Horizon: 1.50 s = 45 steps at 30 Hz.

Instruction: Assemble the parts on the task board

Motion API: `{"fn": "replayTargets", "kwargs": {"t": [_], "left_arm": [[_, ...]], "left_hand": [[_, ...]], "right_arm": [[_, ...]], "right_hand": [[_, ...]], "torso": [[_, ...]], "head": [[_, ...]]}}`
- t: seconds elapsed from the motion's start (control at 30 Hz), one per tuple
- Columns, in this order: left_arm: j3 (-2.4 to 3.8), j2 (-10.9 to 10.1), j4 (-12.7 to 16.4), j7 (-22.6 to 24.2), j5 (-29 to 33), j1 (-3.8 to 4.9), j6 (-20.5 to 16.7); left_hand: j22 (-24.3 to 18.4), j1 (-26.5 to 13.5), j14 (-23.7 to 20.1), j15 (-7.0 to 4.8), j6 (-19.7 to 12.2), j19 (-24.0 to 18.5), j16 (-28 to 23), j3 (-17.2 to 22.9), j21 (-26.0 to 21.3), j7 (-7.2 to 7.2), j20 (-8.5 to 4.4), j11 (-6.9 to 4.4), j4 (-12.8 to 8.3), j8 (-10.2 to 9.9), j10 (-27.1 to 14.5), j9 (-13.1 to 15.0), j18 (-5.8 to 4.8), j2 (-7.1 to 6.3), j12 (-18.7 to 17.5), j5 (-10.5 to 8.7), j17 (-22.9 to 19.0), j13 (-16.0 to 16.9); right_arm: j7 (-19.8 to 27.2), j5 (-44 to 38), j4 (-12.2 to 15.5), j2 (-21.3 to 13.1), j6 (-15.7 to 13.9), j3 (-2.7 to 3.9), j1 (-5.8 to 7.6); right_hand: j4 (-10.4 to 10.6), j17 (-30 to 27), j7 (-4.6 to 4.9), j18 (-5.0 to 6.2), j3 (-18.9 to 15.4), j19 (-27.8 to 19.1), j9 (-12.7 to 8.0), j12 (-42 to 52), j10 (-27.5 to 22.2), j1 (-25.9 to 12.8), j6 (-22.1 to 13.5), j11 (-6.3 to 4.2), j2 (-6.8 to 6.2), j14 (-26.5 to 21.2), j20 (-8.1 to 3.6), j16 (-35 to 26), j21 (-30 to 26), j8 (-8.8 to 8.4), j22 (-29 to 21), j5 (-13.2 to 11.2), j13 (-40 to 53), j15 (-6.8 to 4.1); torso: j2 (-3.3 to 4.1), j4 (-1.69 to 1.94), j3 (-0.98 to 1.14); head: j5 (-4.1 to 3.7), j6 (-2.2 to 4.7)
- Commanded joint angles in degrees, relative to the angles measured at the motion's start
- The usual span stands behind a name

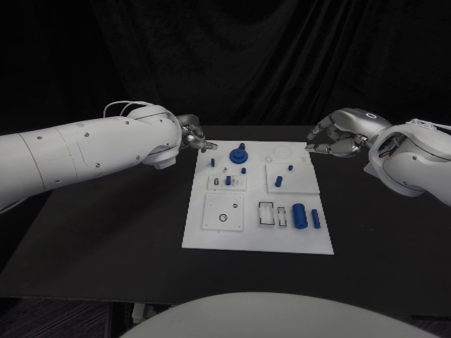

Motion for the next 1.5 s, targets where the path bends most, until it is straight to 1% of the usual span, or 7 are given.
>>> {"fn": "replayTargets", "kwargs": {"t": [0.03,0.1,0.27,0.47,0.73,0.9,1.5], "left_arm": [[0.02,0.7,-1.9,0.0,-0.1,0.28,2.7],[0.01,1.2,-3.2,0.1,-0.1,0.37,3.3],[-0.01,3.2,-6.7,0.7,-0.1,0.43,4.4],[-0.02,5.3,-10.0,1.2,-0.1,0.3,6.1],[-0.02,6.8,-12.3,1.7,-0.1,-0.13,7.6],[-0.02,7.7,-13.7,2.4,-0.1,-0.67,8.1],[-0.01,9.6,-16.0,3.6,-0.1,-2.74,7.6]], "left_hand": [[6.0,-0.5,6.0,-0.18,-0.3,0.8,0.4,-0.6,0.3,0.2,0.18,-0.05,1.0,-0.2,6.0,0.3,-0.62,-0.02,0.2,-2.59,15.1,15.1],[6.0,-0.6,6.0,-0.14,-0.3,0.7,0.4,-0.9,0.3,0.23,0.23,-0.01,1.3,-0.2,6.0,0.4,-0.6,-0.03,0.2,-3.34,15.1,15.1],[6.0,-1.3,6.0,0.11,-1.2,0.6,0.4,-2.1,0.1,0.59,0.46,0.29,2.6,-0.8,6.0,0.6,-0.57,-0.24,0.2,-7.5,15.1,15.1],[6.0,-1.3,6.0,0.12,-1.2,0.6,0.4,-2.2,0.1,0.6,0.47,0.31,2.6,-0.8,6.0,0.6,-0.56,-0.25,0.2,-7.59,15.1,15.1],[5.8,-1.4,6.0,0.22,-1.5,0.5,0.4,-2.4,-0.1,0.7,0.55,0.41,2.7,-1.1,6.0,0.5,-0.5,-0.22,0.2,-7.99,15.1,15.1],[5.8,-1.7,6.0,0.43,-1.8,0.3,0.4,-2.9,-0.3,0.93,0.74,0.63,2.9,-1.7,6.0,0.1,-0.47,-0.04,0.2,-8.81,15.1,15.1],[5.7,-1.5,6.0,0.72,-2.0,0.0,0.4,-3.2,-0.6,1.21,1.02,0.93,2.7,-2.9,6.0,-1.0,-0.39,0.42,0.2,-8.28,15.1,15.1]], "right_arm": [[-1.1,-0.1,0.0,0.0,0.2,0.04,-0.12],[-1.1,-0.1,0.0,0.1,0.3,0.04,-0.12],[-1.0,-0.1,-0.1,0.1,0.5,0.04,-0.18],[-0.9,-0.1,0.1,0.1,0.4,0.04,-0.22],[-0.9,-0.1,0.1,0.1,0.4,0.04,-0.23],[-0.8,-0.1,0.0,0.3,0.4,0.04,-0.24],[-0.8,-0.1,0.0,0.4,0.5,0.04,-0.24]], "right_hand": [[-0.2,15.1,0.04,0.21,-0.1,1.0,0.0,0.2,5.9,0.4,0.4,0.38,0.24,5.9,0.53,0.2,-0.3,-0.17,11.9,0.1,15.1,0.4],[-0.2,15.1,0.04,0.21,-0.1,1.0,0.0,0.2,5.9,0.4,0.4,0.38,0.24,5.9,0.53,0.2,-0.3,-0.17,11.9,0.1,15.1,0.4],[-0.2,15.1,0.03,0.21,-0.1,1.0,0.0,0.2,5.9,0.4,0.4,0.38,0.27,5.9,0.53,0.2,-0.3,-0.21,11.9,0.1,15.1,0.4],[-0.2,15.1,0.03,0.21,-0.1,1.0,0.0,0.2,5.9,0.4,0.4,0.38,0.3,5.9,0.53,0.2,-0.3,-0.23,11.9,0.1,15.1,0.4],[-0.2,15.1,0.03,0.21,-0.1,1.0,0.0,0.2,5.9,0.4,0.4,0.38,0.3,5.9,0.53,0.2,-0.3,-0.23,11.9,0.1,15.1,0.4],[-0.2,15.1,0.03,0.21,-0.1,1.0,0.0,0.2,5.9,0.4,0.4,0.38,0.3,5.9,0.53,0.2,-0.3,-0.23,11.9,0.1,15.1,0.4],[-0.2,15.1,0.03,0.22,-0.1,1.0,-0.1,0.2,5.9,0.3,0.4,0.38,0.41,5.9,0.54,0.2,-0.3,-0.31,11.9,0.1,15.1,0.4]], "torso": [[0.03,0.06,0.05],[0.12,0.06,0.13],[0.28,0.11,0.04],[0.61,0.1,0.08],[1.13,0.1,0.05],[1.48,-0.2,-0.01],[1.32,-0.07,-0.04]], "head": [[0.01,0.01],[0.16,0.01],[0.19,0.01],[-0.06,0.01],[0.31,0.01],[0.71,0.01],[0.31,0.01]]}}
